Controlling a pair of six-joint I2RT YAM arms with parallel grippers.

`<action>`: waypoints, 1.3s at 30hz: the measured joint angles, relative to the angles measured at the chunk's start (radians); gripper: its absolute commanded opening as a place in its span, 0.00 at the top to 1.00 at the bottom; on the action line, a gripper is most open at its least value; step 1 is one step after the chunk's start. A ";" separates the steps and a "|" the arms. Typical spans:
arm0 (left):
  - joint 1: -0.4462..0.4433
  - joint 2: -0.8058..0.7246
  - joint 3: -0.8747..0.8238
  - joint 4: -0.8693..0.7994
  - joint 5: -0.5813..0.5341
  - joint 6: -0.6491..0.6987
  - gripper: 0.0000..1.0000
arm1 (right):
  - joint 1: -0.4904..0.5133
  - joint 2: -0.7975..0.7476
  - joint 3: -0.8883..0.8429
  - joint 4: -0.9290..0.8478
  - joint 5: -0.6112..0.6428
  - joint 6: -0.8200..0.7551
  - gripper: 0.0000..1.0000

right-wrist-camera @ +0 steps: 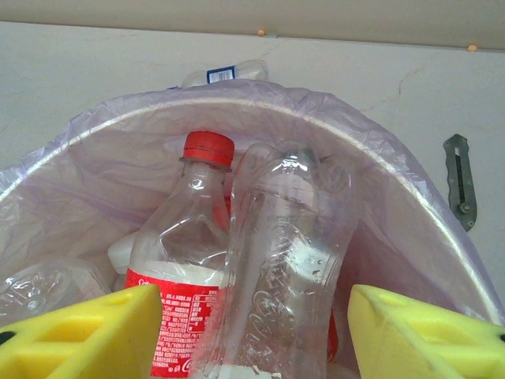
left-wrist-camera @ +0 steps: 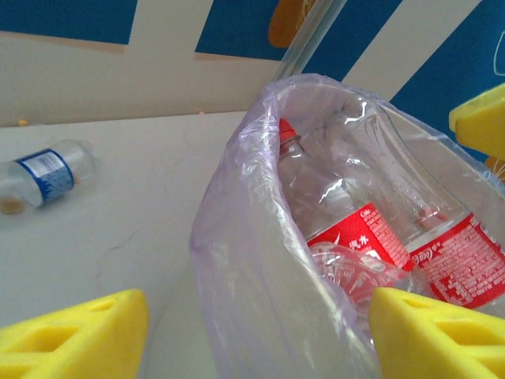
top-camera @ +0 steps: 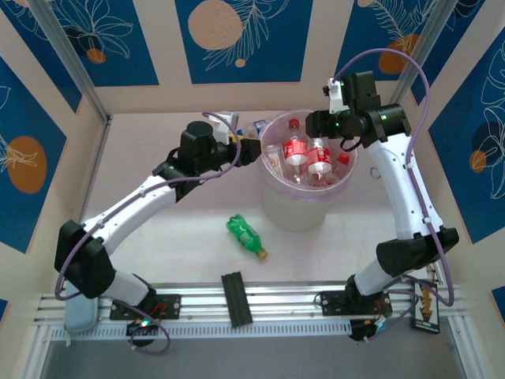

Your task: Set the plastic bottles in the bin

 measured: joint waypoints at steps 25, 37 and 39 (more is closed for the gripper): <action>-0.115 -0.050 -0.337 -0.395 -0.126 -0.632 0.07 | -0.029 -0.168 -0.231 0.213 -0.069 0.015 0.11; -0.202 0.067 -0.373 -0.327 -0.163 -0.772 0.05 | -0.040 -0.199 -0.259 0.212 -0.069 0.015 0.11; -0.203 0.068 -0.379 -0.320 -0.172 -0.782 0.05 | -0.043 -0.204 -0.261 0.213 -0.070 0.015 0.11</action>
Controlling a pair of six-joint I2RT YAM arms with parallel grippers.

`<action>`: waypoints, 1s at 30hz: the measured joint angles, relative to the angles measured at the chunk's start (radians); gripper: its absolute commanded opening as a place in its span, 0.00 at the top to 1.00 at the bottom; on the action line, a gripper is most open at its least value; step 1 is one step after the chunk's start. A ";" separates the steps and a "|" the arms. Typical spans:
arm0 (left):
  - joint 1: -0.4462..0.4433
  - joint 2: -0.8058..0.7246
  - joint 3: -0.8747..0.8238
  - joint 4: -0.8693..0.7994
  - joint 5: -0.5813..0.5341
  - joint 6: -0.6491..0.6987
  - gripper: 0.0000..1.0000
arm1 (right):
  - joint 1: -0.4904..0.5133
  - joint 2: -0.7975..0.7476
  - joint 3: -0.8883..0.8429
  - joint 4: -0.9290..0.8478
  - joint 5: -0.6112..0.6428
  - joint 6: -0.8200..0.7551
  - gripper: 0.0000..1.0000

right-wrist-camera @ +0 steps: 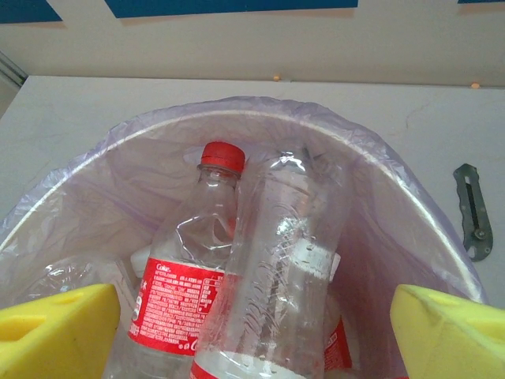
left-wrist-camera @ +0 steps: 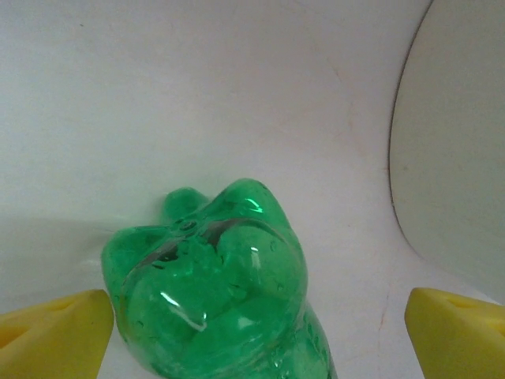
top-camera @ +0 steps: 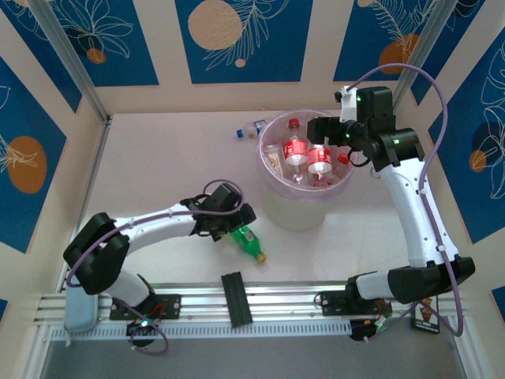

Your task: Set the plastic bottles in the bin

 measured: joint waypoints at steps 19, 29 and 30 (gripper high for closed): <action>-0.019 0.055 -0.061 0.105 -0.007 -0.089 0.31 | 0.000 -0.005 -0.012 0.001 0.000 -0.008 0.11; -0.021 0.056 -0.060 0.129 -0.022 -0.090 0.44 | 0.000 -0.015 -0.028 0.001 0.000 -0.007 0.11; -0.021 0.056 -0.060 0.130 -0.024 -0.090 0.45 | 0.000 -0.019 -0.028 0.001 0.000 -0.007 0.11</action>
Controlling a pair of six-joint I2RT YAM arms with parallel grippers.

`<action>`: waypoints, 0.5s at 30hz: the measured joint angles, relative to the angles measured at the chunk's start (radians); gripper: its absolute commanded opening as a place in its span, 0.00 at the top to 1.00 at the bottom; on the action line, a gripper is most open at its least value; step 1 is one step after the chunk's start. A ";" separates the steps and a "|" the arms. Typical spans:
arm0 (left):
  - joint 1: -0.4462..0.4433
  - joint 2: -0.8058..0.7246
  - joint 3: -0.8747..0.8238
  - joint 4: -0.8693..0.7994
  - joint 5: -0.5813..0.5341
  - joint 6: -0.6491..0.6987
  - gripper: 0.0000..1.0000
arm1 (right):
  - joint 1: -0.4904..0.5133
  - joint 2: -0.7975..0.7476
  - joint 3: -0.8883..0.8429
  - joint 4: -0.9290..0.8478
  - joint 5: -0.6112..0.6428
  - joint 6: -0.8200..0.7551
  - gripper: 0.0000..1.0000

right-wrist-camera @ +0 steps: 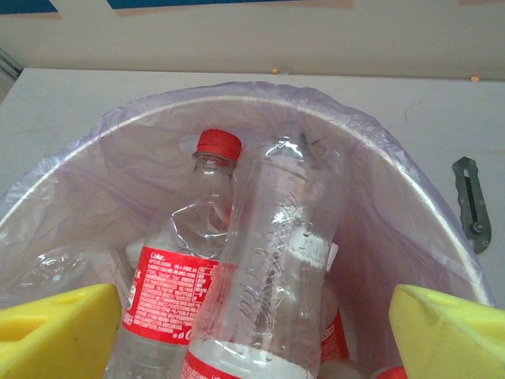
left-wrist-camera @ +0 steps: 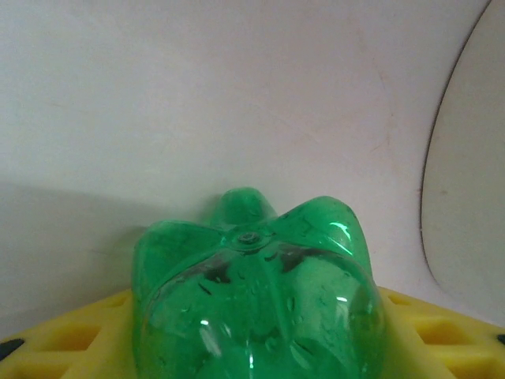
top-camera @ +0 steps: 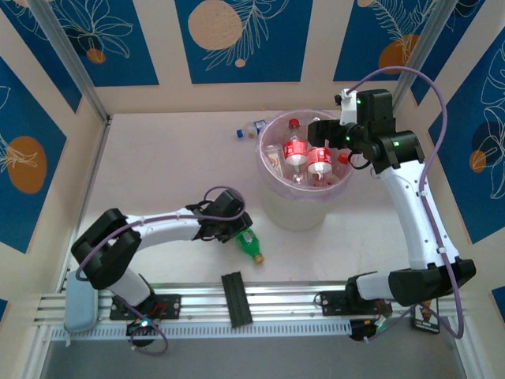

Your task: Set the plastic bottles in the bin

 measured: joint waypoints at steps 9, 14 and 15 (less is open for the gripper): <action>0.114 -0.132 -0.001 -0.009 -0.039 0.065 0.53 | 0.023 -0.014 0.048 -0.040 -0.081 0.000 0.12; 0.267 -0.343 0.005 -0.020 -0.090 0.172 0.60 | 0.188 0.014 0.179 -0.107 -0.141 -0.032 0.12; 0.298 -0.380 0.013 -0.022 -0.099 0.201 0.60 | 0.235 0.023 0.201 -0.118 -0.156 -0.045 0.12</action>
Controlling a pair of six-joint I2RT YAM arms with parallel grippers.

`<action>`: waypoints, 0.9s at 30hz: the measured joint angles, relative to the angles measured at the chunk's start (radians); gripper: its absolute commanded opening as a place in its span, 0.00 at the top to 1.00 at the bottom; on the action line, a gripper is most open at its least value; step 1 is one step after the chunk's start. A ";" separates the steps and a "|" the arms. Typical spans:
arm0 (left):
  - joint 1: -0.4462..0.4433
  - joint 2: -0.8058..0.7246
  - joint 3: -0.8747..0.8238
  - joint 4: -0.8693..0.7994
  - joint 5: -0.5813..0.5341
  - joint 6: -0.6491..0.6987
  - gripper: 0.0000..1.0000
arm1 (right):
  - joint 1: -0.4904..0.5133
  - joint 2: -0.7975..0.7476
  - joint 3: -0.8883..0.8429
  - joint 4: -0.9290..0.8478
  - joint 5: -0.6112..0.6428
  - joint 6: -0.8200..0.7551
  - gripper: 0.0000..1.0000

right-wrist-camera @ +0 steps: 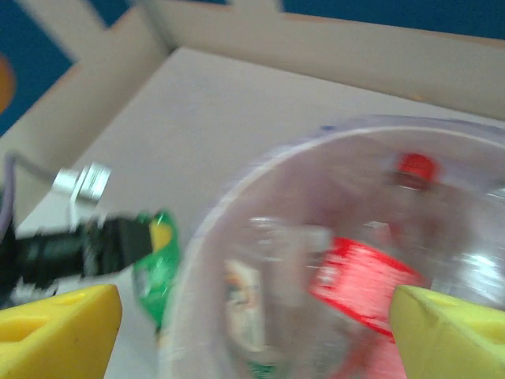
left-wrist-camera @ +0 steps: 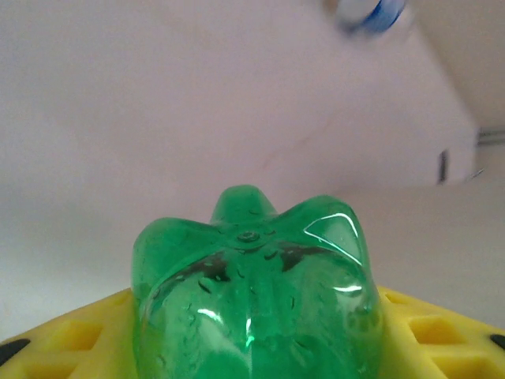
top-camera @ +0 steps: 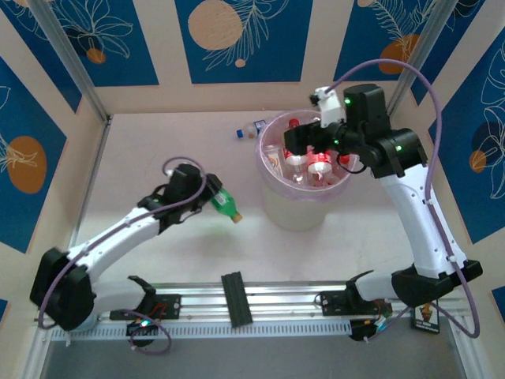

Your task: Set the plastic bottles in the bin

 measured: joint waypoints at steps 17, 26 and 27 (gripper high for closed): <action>0.133 -0.040 0.266 0.129 0.286 0.180 0.61 | 0.283 0.307 0.119 0.009 -0.107 0.012 0.14; 0.133 -0.012 0.265 0.238 0.366 0.096 0.61 | 0.268 0.360 0.136 0.093 -0.134 0.066 0.16; 0.133 -0.012 0.265 0.249 0.369 0.090 0.61 | 0.265 0.365 0.136 0.105 -0.135 0.073 0.16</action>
